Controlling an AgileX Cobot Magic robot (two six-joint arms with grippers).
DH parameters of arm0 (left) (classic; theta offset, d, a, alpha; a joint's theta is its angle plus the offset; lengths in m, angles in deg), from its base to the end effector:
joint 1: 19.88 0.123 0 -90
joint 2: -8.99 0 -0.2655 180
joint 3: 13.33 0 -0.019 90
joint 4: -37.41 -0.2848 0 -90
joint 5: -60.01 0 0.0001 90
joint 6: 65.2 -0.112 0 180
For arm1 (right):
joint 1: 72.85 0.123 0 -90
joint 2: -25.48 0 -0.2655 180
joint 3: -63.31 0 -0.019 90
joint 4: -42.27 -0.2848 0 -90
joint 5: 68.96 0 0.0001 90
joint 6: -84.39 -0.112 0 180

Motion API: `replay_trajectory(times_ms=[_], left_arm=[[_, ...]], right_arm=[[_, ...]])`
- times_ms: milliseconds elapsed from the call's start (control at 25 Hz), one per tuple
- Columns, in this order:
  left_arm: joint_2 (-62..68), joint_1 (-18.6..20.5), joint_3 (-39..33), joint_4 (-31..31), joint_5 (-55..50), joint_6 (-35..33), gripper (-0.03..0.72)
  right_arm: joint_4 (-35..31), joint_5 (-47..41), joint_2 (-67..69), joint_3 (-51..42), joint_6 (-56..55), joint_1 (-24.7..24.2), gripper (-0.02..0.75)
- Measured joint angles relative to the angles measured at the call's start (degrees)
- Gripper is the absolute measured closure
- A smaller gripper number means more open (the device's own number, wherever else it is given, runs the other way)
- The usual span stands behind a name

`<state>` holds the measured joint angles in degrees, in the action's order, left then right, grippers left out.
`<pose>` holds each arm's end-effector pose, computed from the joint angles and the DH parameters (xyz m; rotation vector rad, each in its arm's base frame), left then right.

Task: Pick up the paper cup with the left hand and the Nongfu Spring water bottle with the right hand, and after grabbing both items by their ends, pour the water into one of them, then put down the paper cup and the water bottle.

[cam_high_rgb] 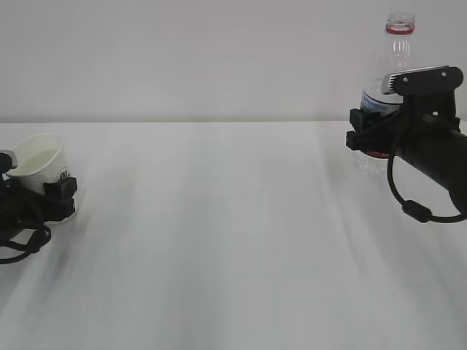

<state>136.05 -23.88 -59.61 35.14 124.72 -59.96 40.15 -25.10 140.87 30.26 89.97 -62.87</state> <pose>0.3169 -0.0262 0.0183 0.0199 1.8981 -0.1322 0.3820 0.0643 0.1018 -0.2050 1.8143 0.0496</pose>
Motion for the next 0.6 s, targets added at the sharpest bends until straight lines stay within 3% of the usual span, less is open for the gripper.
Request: replay_trajectory(times_ms=[80,320,600], left_arm=[[0.0,0.0,0.0,0.0,0.0,-0.1,0.167],[0.0,0.0,0.0,0.0,0.3,-0.5,0.043],[0.0,0.0,-0.8,-0.2,0.7,-0.5,0.026]], right_arm=[[0.0,0.0,0.0,0.0,0.0,0.0,0.266],[0.0,0.0,0.0,0.0,0.0,0.0,0.266],[0.0,0.0,0.0,0.0,0.0,0.0,0.266]])
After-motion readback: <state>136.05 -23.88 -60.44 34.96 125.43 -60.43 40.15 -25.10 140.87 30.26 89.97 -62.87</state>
